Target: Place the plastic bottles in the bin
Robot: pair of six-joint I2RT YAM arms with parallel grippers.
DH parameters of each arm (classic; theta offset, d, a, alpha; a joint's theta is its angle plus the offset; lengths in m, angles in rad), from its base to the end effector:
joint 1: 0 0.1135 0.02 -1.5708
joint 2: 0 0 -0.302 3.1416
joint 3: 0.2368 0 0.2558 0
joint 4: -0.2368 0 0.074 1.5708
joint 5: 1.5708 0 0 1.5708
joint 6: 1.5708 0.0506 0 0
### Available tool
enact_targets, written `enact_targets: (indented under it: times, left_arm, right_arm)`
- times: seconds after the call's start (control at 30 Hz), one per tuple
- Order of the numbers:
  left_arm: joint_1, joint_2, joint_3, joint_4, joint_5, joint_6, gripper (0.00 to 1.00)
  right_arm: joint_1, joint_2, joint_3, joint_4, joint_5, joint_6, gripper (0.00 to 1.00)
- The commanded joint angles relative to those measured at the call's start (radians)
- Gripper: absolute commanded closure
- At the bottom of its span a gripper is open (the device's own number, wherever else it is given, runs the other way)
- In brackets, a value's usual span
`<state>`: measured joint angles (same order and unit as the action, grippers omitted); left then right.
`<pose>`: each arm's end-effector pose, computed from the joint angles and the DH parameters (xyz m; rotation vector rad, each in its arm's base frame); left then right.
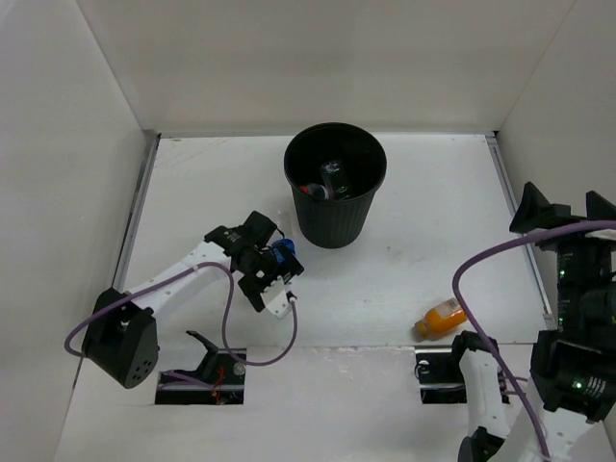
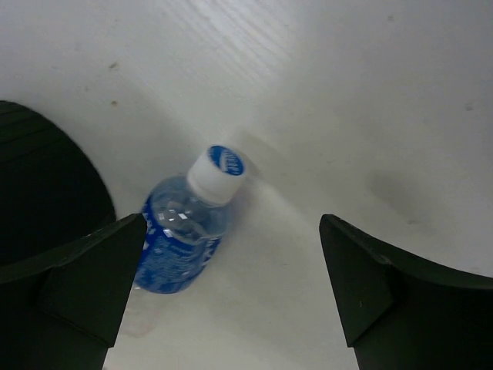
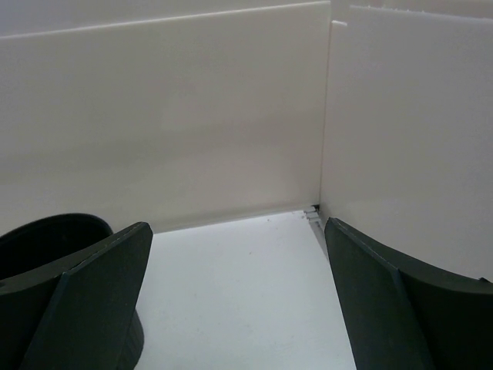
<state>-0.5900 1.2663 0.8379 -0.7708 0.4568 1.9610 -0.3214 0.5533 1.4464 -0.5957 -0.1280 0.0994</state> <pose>0.1737 -0.1431 0.2416 2.4880 0.6396 -0.1564 -0.0065 0.0090 0.5399 0.1578 1.2669 -0.1095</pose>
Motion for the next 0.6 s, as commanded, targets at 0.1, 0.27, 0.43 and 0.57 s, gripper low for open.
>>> enact_targets:
  times: [0.1,0.27,0.43,0.57]
  left_arm:
    - [-0.038,0.022,0.040,0.183,-0.026,0.690,0.02]
    - [-0.027,0.024,0.012,0.163,-0.063,0.792,0.03]
    - [-0.023,0.028,0.009,0.084,-0.093,0.869,0.02]
    - [-0.032,0.060,0.036,0.037,-0.095,0.895,0.02]
  right_arm:
    - [-0.002,-0.052,-0.067,-0.033,-0.041,0.042,0.00]
    - [-0.002,-0.062,-0.060,-0.012,-0.065,0.075,0.00]
    - [-0.002,-0.073,-0.046,0.020,-0.127,0.143,0.00]
    - [-0.011,-0.099,-0.035,0.025,-0.156,0.186,0.00]
